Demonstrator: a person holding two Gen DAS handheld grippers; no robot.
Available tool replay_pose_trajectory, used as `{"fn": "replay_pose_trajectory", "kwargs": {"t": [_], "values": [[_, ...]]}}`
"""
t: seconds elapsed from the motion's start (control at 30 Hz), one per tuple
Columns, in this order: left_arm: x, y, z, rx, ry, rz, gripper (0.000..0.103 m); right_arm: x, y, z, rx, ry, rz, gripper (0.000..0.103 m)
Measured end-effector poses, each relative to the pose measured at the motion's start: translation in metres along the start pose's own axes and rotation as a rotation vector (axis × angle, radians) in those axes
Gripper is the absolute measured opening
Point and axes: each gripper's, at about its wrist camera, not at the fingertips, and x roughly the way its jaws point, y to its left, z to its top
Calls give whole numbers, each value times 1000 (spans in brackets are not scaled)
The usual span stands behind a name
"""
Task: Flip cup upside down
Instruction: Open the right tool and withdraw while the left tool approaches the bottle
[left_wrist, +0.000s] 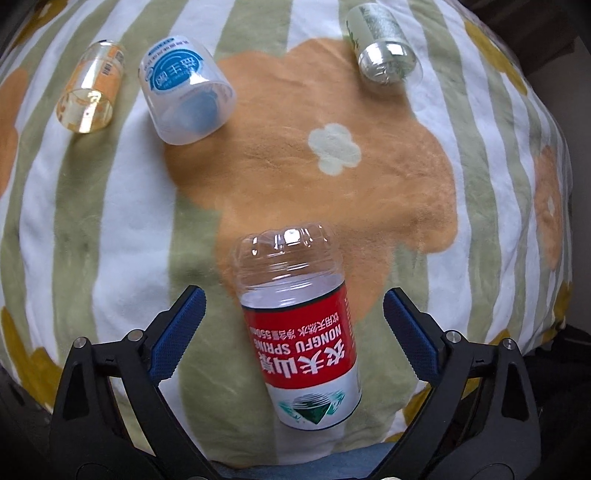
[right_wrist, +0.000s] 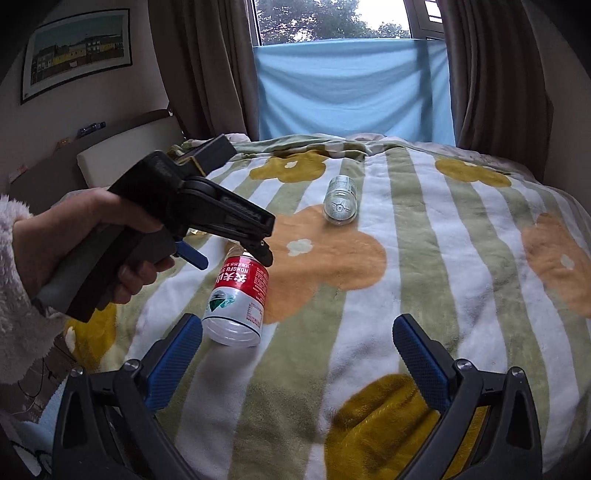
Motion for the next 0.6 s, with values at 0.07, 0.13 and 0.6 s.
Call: {"fn": "replay_pose_trajectory", "kwargs": {"t": [0.07,0.13,0.6], "values": [[8,-3,2,-21,26,15,93,0,-4,-2,7,1,8,103],[17,-4,3,-36,56,26,88,-1,-9,-2,17,-3,16,103],[34,-3,-9,-68,88,33,58,-1,-24,-6,69,-10,57,103]]}}
